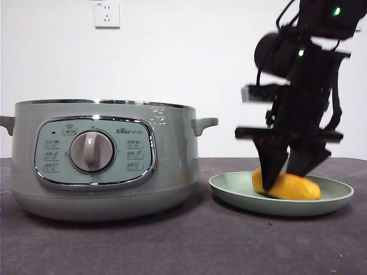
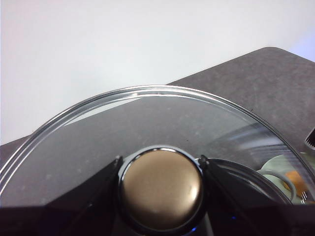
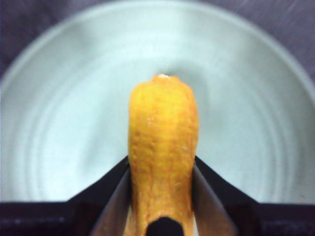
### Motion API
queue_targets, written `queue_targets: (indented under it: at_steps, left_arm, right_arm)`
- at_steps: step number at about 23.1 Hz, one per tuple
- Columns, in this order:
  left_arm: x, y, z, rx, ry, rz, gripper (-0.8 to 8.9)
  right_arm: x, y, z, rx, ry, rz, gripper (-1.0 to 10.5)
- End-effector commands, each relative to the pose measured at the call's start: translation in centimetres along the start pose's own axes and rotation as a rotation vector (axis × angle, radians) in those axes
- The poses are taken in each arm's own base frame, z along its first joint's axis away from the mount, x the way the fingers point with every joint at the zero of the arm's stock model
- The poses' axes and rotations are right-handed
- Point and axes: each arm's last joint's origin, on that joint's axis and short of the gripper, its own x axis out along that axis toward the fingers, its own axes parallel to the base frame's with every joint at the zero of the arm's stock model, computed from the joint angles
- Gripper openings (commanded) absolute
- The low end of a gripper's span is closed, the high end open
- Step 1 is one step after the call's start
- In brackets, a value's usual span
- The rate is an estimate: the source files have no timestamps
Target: Take the corn out from the steamer,put the corn on the plate,close the lid
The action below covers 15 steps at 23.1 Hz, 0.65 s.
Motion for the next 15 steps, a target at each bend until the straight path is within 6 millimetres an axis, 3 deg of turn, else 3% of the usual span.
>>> queue_targets:
  at_steps: [1,4,6,15]
  left_arm:
    - [-0.8,0.2,1.0,-0.015,-0.074,0.003,-0.09]
    - [-0.8,0.2,1.0,-0.015,-0.074,0.003,-0.09]
    - [-0.8,0.2,1.0,-0.015,-0.073,0.003,-0.09]
    - [-0.7,0.1,0.9,-0.014,-0.07,0.002,-0.09]
  right_arm:
    - [0.9,0.0,-0.4,0.01,0.03,-0.007,1.1]
    - [0.9,0.0,-0.4,0.013,0.028,-0.006,2.8]
    - [0.8,0.0,-0.4,0.013,0.026,-0.006,3.3]
    - [-0.7,-0.1,-0.1,0.014,-0.015,-0.003,3.6]
